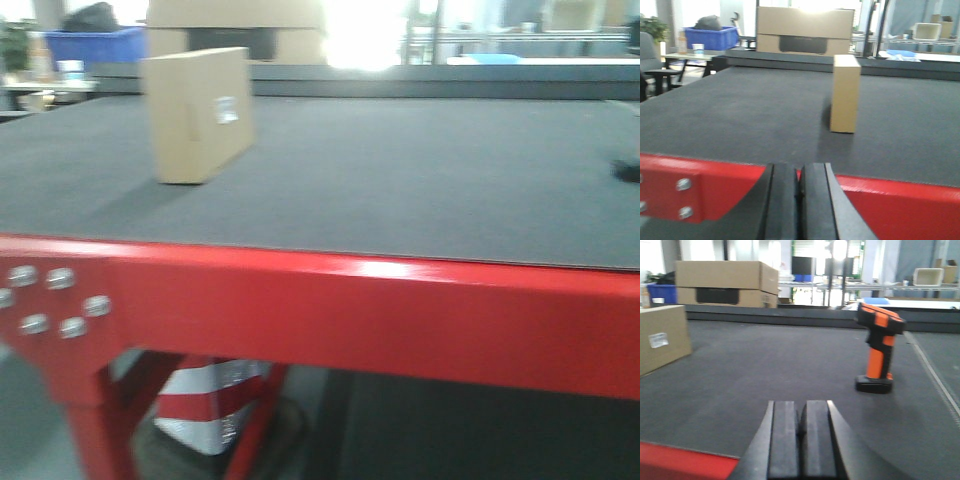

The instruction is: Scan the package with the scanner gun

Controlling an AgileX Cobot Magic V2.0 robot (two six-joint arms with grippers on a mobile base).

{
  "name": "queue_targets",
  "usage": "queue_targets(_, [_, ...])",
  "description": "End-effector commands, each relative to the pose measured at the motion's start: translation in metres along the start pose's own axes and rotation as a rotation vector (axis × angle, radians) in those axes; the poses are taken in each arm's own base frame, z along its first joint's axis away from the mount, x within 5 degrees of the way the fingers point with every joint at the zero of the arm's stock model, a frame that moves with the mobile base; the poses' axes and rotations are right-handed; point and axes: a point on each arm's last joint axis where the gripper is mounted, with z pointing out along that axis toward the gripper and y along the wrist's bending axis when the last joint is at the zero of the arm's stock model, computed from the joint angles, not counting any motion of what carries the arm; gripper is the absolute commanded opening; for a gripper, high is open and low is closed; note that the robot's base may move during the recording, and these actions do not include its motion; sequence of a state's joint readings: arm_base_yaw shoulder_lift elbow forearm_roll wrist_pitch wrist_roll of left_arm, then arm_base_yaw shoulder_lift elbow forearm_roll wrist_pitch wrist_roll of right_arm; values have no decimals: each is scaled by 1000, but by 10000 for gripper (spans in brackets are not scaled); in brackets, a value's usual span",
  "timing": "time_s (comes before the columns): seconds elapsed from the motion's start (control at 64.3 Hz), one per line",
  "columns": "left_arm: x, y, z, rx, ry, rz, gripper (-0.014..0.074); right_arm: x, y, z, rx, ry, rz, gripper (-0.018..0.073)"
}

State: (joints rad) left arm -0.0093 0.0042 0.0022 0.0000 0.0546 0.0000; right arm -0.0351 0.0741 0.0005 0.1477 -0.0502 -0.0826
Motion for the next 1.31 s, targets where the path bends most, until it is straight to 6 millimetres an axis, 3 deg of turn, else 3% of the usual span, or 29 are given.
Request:
queue_targets(0.0, [-3, 0, 0, -3, -25, -12, -111, -3, 0, 0, 5, -30, -6, -154])
queue_targets(1.29, [-3, 0, 0, -3, -25, -12, -111, -3, 0, 0, 5, -30, -6, -154])
